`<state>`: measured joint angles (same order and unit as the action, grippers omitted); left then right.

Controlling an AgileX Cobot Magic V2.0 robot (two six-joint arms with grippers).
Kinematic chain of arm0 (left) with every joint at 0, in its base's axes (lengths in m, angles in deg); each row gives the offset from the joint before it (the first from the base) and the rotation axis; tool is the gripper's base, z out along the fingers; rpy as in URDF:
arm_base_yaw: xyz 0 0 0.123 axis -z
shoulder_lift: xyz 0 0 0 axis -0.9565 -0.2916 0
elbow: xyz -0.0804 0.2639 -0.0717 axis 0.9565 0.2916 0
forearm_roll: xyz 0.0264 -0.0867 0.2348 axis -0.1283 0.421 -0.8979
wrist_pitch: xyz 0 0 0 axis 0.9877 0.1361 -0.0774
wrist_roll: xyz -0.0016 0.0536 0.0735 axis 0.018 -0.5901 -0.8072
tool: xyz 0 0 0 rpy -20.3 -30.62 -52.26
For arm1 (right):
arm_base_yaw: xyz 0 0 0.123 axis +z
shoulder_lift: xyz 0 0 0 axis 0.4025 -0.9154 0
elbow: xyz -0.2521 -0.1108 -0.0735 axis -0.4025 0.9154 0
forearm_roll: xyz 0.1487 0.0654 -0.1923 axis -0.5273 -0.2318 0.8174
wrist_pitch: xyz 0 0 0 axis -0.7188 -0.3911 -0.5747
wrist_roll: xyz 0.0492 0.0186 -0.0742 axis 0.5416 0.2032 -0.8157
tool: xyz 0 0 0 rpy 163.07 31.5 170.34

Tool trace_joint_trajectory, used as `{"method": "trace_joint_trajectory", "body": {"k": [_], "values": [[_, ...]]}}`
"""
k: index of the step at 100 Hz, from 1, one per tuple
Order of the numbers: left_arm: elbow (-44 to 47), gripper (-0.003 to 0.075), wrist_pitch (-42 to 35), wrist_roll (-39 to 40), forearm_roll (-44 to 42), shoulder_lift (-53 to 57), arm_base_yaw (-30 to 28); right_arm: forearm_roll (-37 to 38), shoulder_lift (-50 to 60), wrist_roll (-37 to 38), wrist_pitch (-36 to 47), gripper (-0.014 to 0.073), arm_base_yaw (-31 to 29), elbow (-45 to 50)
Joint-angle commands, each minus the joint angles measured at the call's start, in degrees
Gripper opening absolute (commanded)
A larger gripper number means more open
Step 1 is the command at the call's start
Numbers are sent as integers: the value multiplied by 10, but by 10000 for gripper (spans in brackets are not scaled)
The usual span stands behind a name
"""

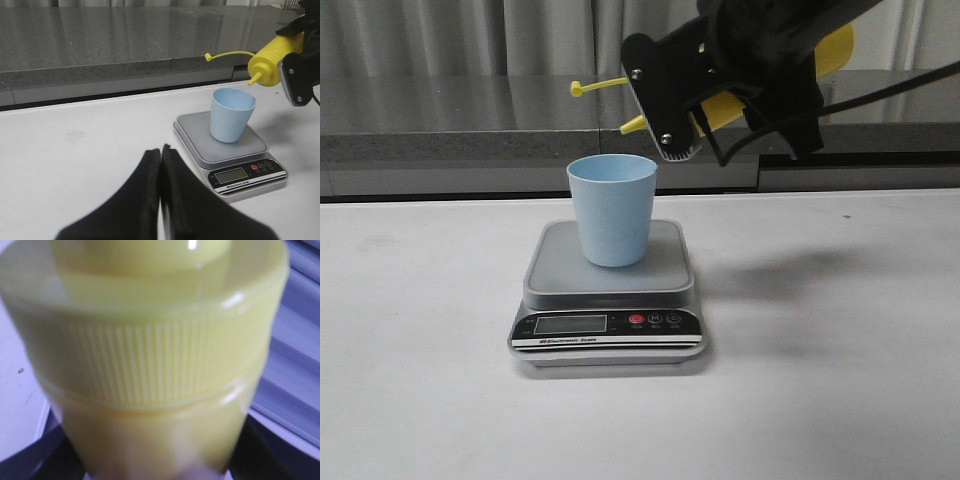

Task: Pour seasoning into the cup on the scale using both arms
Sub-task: 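Tilt the bottle nozzle-down above the cup with the right gripper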

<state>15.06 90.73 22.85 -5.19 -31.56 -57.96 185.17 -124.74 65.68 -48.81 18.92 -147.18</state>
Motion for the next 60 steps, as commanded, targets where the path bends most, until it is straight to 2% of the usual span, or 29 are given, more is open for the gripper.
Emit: {"method": "trace_joint_trajectory", "body": {"k": [1, 43, 50, 60], "values": [[-16, -20, -46, 4, 6, -6, -1, 39, 17, -14, -49, 19, 1, -32], [-16, -20, -46, 4, 6, -7, -1, 36, 17, -11, -54, 19, 1, -33], [-16, -20, -46, 4, 6, -7, -1, 26, 17, 31, -56, 19, 1, -33], [-16, -20, -46, 4, 6, -7, -1, 17, 22, 130, -52, 19, 1, -33]]}}
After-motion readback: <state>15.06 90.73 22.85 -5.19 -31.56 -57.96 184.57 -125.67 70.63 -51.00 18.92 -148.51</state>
